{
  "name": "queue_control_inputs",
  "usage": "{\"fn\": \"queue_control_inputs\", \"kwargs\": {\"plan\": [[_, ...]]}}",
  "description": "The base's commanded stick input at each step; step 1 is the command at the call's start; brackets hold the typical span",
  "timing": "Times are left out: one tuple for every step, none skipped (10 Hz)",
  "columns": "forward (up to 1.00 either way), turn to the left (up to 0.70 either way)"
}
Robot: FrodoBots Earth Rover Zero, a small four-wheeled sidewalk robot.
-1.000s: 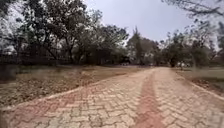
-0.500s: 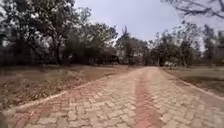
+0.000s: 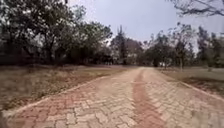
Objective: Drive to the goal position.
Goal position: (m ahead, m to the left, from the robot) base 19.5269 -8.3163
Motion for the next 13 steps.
{"fn": "queue_control_inputs", "kwargs": {"plan": [[0.70,0.00],[0.70,0.00],[0.70,0.00],[0.70,0.00],[0.70,0.00],[0.70,0.00],[0.70,0.00],[0.70,0.00],[0.70,0.00],[0.70,0.00],[0.70,0.00],[0.70,0.00],[0.70,0.00]]}}
